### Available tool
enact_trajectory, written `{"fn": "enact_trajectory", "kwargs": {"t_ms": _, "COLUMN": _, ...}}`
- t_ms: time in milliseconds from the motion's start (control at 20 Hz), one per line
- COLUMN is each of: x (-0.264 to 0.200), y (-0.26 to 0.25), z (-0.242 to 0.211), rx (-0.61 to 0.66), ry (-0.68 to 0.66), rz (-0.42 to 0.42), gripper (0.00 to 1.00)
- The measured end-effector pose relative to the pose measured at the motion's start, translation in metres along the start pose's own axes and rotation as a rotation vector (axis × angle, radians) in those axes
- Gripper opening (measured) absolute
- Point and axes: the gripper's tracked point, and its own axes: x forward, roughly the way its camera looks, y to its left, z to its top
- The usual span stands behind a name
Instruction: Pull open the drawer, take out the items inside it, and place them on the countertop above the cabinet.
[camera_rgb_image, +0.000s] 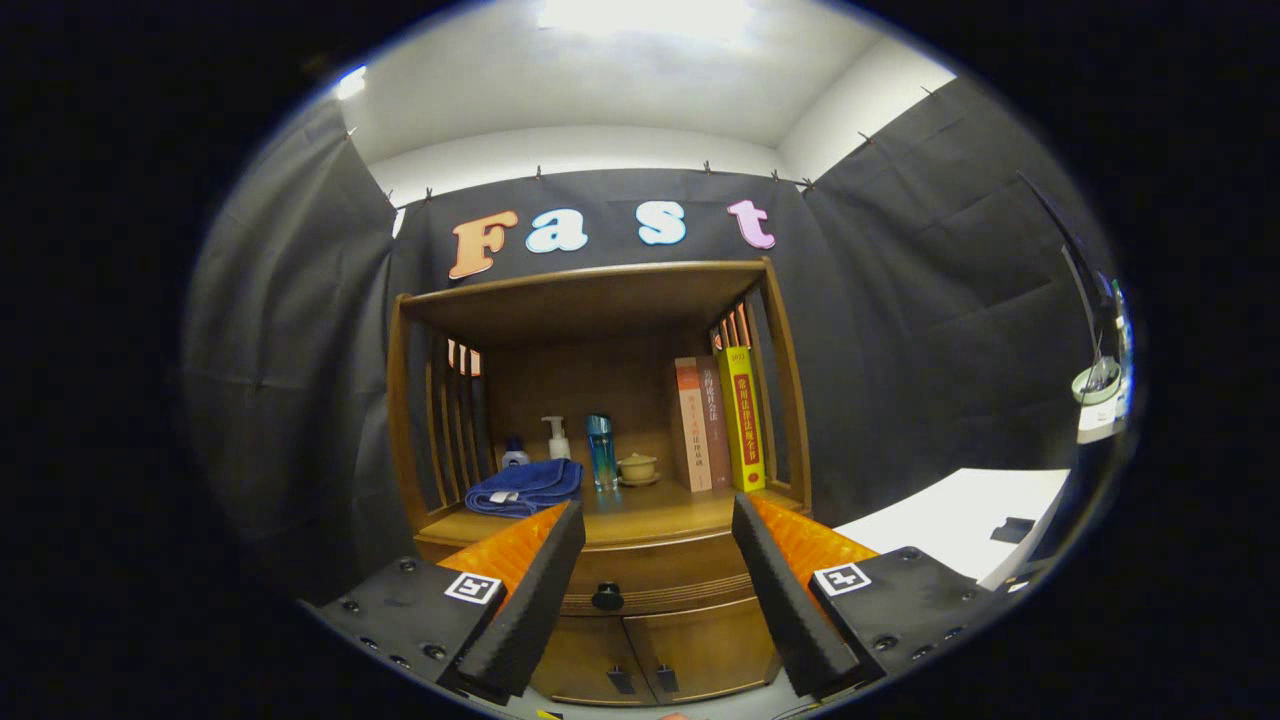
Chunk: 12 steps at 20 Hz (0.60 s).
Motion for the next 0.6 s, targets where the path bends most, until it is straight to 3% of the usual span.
{"fn": "enact_trajectory", "kwargs": {"t_ms": 250, "x": 0.051, "y": 0.035, "z": -0.097, "rx": 0.008, "ry": 0.1, "rz": 0.085, "gripper": 0.98}}
{"fn": "enact_trajectory", "kwargs": {"t_ms": 600, "x": 0.1, "y": 0.044, "z": -0.201, "rx": -0.033, "ry": 0.206, "rz": 0.092, "gripper": 0.98}}
